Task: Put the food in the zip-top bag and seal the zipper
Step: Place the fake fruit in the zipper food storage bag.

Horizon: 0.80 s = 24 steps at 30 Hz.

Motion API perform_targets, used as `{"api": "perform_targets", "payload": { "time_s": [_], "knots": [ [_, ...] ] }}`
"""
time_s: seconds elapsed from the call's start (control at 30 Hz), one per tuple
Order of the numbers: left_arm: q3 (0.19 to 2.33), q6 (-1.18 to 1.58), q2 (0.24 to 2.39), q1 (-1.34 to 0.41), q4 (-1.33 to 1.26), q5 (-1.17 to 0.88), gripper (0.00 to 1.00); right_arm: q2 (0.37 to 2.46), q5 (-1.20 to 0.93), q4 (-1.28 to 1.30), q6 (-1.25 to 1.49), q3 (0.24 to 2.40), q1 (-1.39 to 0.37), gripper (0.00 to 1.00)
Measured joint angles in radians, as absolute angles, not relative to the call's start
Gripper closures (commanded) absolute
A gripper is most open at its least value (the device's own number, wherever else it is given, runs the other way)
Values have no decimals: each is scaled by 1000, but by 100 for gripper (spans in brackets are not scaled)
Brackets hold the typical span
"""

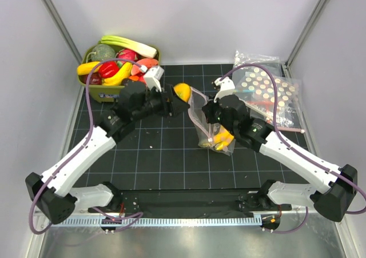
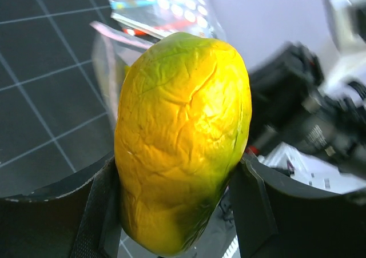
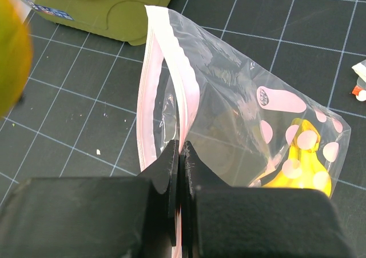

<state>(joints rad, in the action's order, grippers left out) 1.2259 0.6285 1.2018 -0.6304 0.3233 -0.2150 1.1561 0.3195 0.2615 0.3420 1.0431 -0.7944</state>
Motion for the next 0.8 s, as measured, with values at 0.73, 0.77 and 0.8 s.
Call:
{"api": "perform_targets", "payload": {
  "time_s": [0.73, 0.77, 0.8],
  "knots": [
    [1017, 483, 1291, -751, 168, -150, 70, 1155, 270, 302, 307, 1065, -831, 99],
    [1017, 480, 1291, -751, 168, -147, 70, 1162, 273, 314, 298, 1074, -835, 99],
    [1017, 478, 1291, -751, 171, -147, 70, 1170, 275, 325, 289, 1082, -854, 99]
  ]
}}
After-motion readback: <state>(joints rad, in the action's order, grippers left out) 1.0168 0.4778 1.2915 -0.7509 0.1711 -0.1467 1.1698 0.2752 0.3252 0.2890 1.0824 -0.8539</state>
